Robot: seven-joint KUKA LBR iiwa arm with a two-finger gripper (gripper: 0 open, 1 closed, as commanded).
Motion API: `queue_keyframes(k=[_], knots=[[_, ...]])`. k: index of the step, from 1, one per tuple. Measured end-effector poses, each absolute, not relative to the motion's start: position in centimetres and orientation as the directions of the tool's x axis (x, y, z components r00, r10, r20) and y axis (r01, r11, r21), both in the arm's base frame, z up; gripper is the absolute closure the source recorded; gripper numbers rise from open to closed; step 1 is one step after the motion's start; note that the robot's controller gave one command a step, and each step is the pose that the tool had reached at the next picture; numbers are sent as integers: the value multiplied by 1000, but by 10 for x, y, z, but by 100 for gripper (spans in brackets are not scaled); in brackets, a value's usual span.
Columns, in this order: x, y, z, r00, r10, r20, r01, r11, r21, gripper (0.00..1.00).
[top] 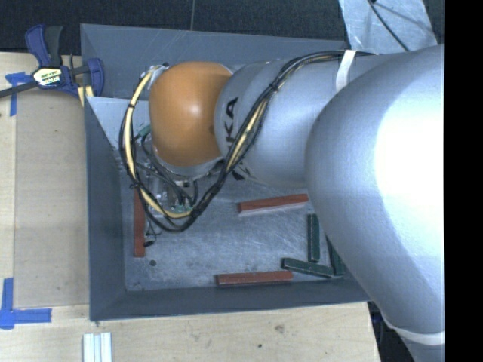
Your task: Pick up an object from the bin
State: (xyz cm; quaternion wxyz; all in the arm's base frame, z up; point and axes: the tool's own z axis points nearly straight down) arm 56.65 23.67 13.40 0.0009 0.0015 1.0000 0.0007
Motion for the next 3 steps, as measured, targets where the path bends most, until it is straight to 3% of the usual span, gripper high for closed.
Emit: queue_keyframes(k=[1,2,3], knots=[[581,222,140,-989,-146,-6,-146,989,1,0],[604,217,208,-1000,-18,-10,-18,1000,3,0],[572,241,99,-996,-85,6,-85,996,-1,0]])
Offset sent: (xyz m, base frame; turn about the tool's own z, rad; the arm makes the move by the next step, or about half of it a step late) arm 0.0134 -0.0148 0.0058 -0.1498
